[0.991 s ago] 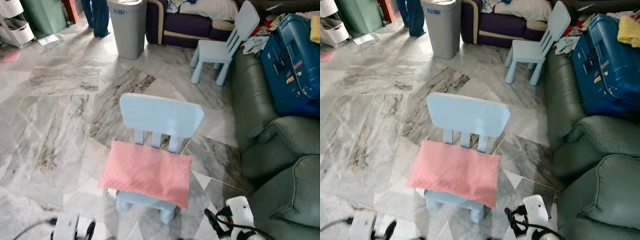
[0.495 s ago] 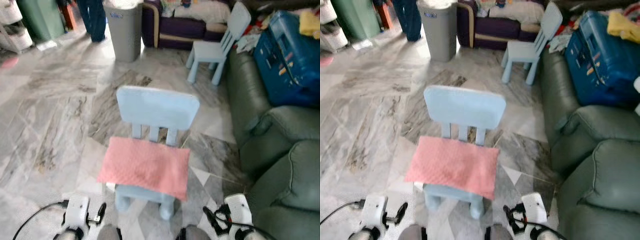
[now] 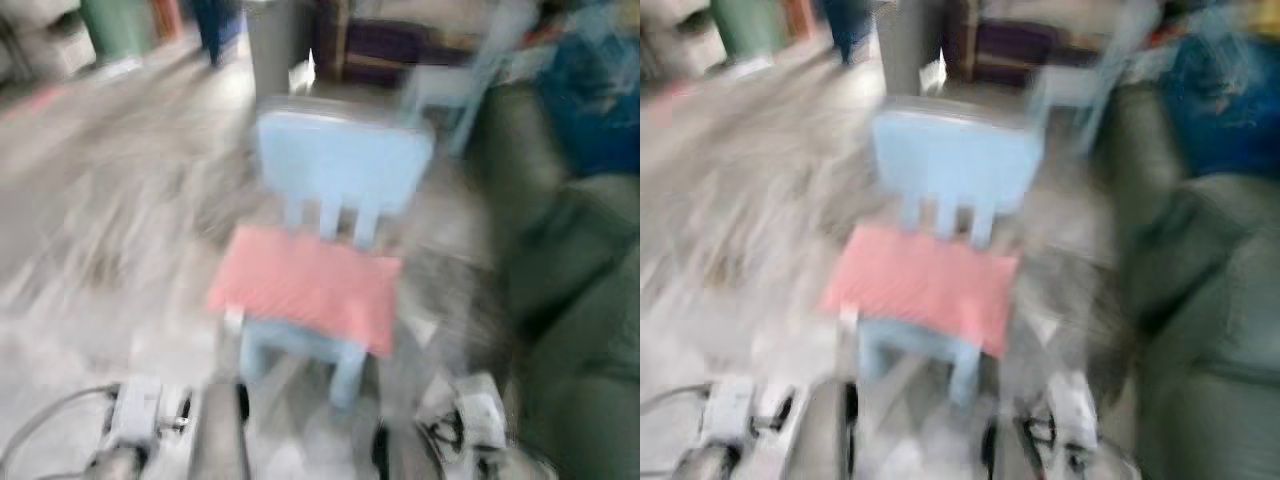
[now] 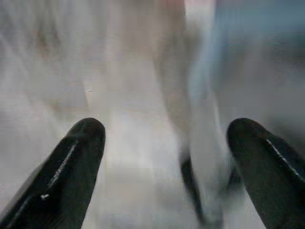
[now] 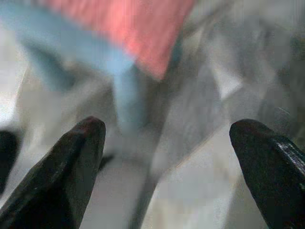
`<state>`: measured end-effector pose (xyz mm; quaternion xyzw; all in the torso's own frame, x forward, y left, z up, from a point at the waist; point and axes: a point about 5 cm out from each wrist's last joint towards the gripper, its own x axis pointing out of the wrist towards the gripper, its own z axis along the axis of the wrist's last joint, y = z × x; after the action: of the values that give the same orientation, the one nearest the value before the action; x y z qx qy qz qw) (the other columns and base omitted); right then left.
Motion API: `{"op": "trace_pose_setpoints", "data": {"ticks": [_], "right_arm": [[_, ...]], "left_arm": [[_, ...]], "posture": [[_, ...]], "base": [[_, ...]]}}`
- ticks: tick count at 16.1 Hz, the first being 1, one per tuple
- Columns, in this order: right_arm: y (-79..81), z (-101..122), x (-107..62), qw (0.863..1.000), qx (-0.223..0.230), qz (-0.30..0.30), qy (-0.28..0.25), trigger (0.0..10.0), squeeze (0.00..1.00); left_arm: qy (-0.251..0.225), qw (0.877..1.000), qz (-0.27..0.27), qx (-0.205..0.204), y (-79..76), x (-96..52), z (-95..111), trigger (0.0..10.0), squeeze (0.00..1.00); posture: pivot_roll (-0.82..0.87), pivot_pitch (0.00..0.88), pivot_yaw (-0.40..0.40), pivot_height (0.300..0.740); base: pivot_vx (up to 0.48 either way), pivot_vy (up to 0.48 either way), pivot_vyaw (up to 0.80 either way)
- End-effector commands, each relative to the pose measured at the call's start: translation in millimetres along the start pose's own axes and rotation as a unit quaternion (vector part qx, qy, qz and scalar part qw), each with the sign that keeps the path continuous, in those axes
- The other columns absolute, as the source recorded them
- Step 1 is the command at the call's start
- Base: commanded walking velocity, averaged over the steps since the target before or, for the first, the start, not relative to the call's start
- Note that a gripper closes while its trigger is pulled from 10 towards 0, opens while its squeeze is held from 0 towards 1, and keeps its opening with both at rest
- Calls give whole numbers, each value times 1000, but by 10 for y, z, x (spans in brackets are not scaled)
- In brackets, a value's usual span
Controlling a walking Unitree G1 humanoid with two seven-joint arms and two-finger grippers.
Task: Move the pillow to the sofa
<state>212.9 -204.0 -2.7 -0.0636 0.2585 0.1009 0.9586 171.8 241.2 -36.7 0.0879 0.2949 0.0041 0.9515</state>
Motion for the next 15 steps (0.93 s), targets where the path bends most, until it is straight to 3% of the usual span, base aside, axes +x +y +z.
{"op": "trace_pose_setpoints", "data": {"ticks": [1,15], "right_arm": [[-17,-85,-39,1000,8,-7,12,10000,0],[-41,48,76,1000,-4,-10,-14,10000,0]], "left_arm": [[8,1000,4,9,22,-8,-26,10000,0],[5,997,69,46,185,70,29,10000,0]], "posture": [[19,158,-18,533],[24,150,-11,365]], "base": [[0,0,0],[0,0,0]]}}
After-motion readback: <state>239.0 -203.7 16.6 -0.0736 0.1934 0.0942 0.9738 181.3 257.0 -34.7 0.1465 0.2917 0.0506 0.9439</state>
